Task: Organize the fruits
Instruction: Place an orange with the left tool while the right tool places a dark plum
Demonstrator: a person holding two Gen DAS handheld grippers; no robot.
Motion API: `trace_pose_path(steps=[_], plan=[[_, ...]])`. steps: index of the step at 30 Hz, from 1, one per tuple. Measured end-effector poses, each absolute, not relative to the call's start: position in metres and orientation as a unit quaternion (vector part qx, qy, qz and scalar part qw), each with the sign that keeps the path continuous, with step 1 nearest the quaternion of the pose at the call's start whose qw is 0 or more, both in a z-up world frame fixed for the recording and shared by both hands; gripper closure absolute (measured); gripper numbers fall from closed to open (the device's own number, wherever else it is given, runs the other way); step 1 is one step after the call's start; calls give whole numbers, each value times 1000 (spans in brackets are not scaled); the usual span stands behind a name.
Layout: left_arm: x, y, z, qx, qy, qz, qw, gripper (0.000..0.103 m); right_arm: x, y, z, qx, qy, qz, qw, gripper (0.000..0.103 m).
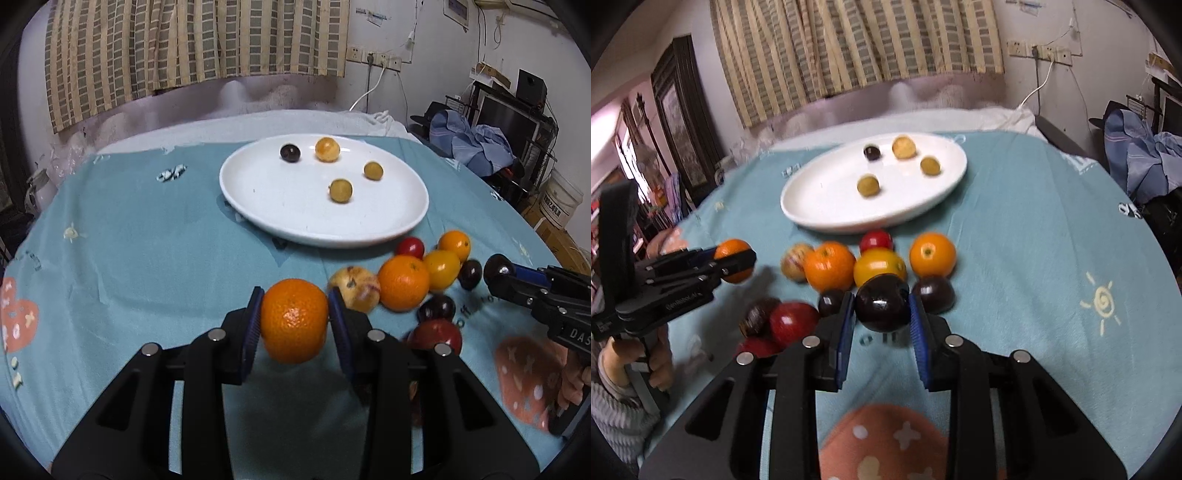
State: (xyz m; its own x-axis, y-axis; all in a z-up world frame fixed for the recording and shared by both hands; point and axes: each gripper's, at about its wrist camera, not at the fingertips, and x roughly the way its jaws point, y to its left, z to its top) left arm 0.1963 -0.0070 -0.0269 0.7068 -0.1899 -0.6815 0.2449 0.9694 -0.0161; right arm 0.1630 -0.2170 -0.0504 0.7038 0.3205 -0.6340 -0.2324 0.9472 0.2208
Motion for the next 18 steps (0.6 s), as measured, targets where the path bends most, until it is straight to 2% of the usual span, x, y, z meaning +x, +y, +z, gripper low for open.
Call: trace_pose_path(steps=[8,15,16,17,18], plan=[[250,-33,2,32,352,-122,928,67,234,-201,-14,74,338,141,928,74],[297,-39,-19,11,373,-113,921,63,287,-192,-43,77,357,127,922,73],[299,-38,-23,14,374,-109,921,57,293,-190,-48,68,368,120,920,69],[301,-38,-26,20,374,-106,921,53,296,-190,-51,63,376,116,917,55],[300,-37,-27,22,372,-104,922,48,297,-191,-52,61,377,112,917,47]])
